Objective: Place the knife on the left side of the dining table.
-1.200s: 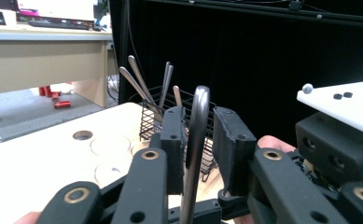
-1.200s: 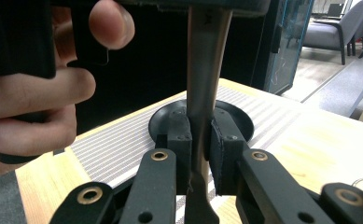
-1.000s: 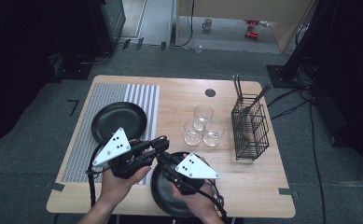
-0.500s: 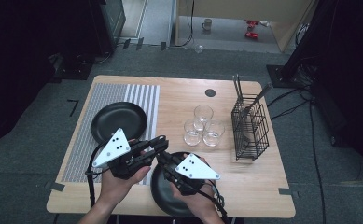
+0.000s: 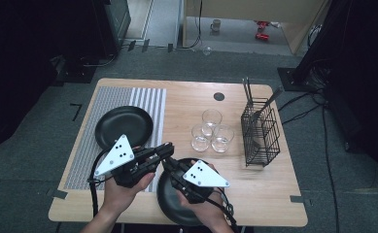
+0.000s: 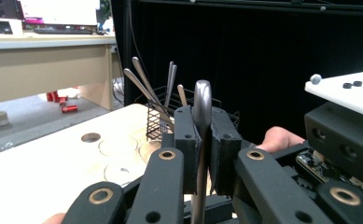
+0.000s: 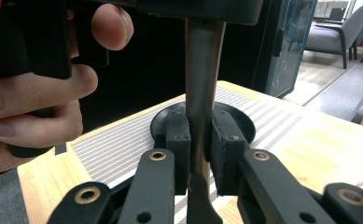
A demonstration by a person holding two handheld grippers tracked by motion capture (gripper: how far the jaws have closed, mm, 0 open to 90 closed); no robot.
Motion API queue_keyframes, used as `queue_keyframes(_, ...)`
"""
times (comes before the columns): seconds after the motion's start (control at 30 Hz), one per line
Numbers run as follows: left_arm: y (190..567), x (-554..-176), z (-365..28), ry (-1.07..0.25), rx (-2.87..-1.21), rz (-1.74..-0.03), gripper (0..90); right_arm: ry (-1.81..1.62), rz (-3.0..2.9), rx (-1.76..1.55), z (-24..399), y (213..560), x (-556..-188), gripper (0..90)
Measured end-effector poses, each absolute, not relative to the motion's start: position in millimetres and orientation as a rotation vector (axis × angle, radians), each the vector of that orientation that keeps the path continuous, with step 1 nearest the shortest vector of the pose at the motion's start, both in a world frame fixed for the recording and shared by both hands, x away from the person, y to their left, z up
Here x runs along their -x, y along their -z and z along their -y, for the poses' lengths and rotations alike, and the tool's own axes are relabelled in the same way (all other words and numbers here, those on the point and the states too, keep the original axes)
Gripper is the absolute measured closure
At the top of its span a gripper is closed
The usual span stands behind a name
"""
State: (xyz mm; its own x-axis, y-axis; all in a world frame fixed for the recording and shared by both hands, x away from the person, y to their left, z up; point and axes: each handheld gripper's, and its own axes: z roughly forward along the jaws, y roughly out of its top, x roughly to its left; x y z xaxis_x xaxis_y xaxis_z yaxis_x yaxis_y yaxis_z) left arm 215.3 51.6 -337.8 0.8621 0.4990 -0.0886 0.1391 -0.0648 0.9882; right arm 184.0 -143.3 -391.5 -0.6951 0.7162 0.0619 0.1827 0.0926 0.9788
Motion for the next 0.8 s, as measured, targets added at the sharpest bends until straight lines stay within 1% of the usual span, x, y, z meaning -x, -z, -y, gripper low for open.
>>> queue_keyframes(0.1, 336.5, -214.2, -52.6, -0.322, -1.627, -0.501, 85.2, -1.641, -1.932, -0.890, 145.6, 390.6, -184.2, 69.7)
queue_keyframes(0.3, 335.9, -215.4, -55.8, -0.337, -1.616, -0.511, 85.3, -1.644, -1.932, -0.919, 152.5, 390.3, -185.6, 56.8)
queue_keyframes(0.4, 335.2, -216.3, -58.8, -0.350, -1.612, -0.519, 85.3, -1.637, -1.940, -0.939, 155.7, 390.8, -186.5, 48.6)
queue_keyframes(0.77, 331.9, -220.6, -70.4, -0.373, -1.596, -0.542, 85.3, -1.513, -1.943, -1.045, 171.2, 393.9, -188.5, 13.1)
queue_keyframes(0.8, 332.0, -221.1, -71.0, -0.372, -1.594, -0.545, 85.3, -1.501, -1.945, -1.055, 173.1, 394.5, -188.8, 11.7)
